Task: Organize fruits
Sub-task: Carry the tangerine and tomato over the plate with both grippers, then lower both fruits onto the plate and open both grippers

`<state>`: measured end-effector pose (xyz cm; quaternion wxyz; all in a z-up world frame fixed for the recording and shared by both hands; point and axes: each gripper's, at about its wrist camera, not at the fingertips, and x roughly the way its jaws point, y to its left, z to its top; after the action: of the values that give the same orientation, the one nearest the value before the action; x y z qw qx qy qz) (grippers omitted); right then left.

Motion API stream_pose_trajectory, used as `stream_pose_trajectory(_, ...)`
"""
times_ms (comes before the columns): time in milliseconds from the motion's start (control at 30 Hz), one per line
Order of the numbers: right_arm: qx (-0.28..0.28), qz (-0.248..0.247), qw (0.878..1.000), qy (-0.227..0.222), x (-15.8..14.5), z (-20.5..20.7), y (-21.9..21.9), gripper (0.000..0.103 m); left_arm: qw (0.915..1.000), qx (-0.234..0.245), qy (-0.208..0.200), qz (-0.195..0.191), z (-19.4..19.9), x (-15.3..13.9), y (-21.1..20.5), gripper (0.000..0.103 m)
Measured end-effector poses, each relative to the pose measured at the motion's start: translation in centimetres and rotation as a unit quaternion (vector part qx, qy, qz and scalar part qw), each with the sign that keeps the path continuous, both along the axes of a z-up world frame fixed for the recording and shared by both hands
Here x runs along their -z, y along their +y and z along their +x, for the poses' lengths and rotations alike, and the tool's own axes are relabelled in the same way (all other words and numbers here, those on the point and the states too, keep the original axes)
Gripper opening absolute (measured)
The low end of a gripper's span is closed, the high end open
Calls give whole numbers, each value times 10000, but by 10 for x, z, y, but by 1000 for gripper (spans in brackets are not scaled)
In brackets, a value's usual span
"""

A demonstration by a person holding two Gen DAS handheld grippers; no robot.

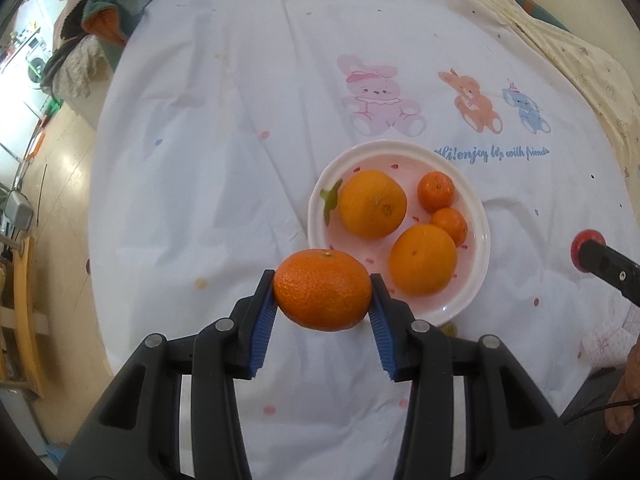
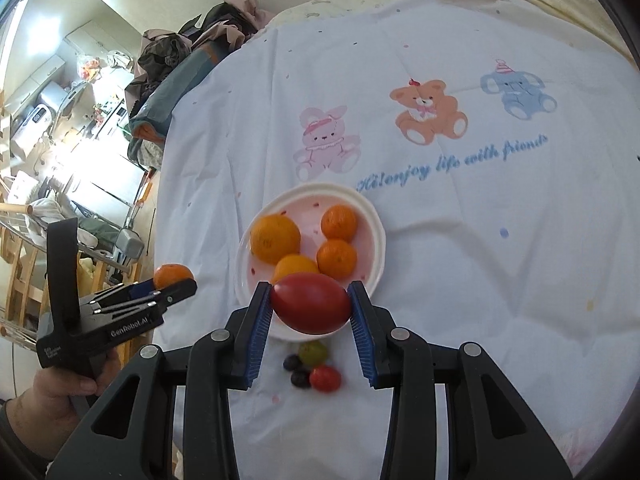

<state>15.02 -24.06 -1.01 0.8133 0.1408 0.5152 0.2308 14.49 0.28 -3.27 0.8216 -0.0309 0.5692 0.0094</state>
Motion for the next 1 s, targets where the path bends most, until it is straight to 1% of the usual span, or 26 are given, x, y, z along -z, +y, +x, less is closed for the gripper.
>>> stream_pose_trajectory(167,-73,-26,10000,31,6,27,11,40,10000,-4,41,13,18,12,-5,40)
stream_pose_trajectory(300,-171,-16,9998,70,16,50,23,40,9999,-3,152,-68,27,27,-7,40)
stream_pose_trajectory(467,-368,-128,9992,114,34,63,35,40,9990,168,410,106,32,48,-11,40)
stream_pose_trajectory(567,-422,-79,9987,265,48,69,37,40,9983,181,552,-93,35,57,-10,40)
stream_pose_trajectory(667,-399,12,9982,457,62,76,39,40,9978,197,625,-90,36,61,-12,40)
stream_pose_trajectory(800,-430,77,9972,611,74,83,45,41,9979,294,579,68,37,61,-15,40)
stream_pose_trajectory(1000,-571,168,9955,743,82,82,56,43,9970,240,729,-111,41,64,-14,41)
